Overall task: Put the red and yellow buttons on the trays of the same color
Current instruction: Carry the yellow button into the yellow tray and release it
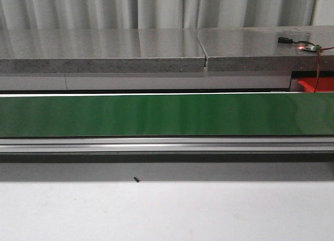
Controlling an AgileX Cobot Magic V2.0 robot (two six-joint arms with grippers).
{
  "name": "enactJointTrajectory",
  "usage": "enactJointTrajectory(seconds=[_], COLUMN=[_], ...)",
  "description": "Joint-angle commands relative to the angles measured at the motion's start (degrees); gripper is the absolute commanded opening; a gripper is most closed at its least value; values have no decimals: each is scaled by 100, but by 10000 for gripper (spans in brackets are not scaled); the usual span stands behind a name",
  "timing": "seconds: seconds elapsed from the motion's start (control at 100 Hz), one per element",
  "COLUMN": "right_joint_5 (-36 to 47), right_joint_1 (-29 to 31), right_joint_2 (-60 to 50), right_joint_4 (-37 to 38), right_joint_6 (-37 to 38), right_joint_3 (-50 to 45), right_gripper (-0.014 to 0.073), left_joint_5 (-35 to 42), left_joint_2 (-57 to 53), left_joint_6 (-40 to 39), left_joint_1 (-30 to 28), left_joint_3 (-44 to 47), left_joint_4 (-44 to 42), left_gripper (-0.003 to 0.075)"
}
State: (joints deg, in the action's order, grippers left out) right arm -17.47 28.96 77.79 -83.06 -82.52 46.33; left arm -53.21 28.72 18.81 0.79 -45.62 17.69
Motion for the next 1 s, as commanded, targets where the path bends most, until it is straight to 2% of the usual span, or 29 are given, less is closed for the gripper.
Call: enactJointTrajectory(seconds=[0.0,0.15,0.37,0.63,0.99], right_joint_5=[575,1299,1747,1796,1710], right_joint_1=[36,36,36,36,38], right_joint_2=[-108,127,508,1233,1696], right_joint_4=[-455,-932,-946,-1075,-1083], right_joint_6=[3,3,3,3,3], right_joint_3=[129,129,145,215,403], right_gripper=[118,118,118,118,118], left_joint_5=[400,400,400,400,400], left_joint_2=[32,32,32,32,32], left_joint_6=[11,11,11,11,11], left_joint_1=[34,34,34,34,34], left_joint_3=[-144,-144,-144,-144,-144], left_joint_4=[145,145,145,145,145], left_gripper=[-18,-19,-19,-19,-19])
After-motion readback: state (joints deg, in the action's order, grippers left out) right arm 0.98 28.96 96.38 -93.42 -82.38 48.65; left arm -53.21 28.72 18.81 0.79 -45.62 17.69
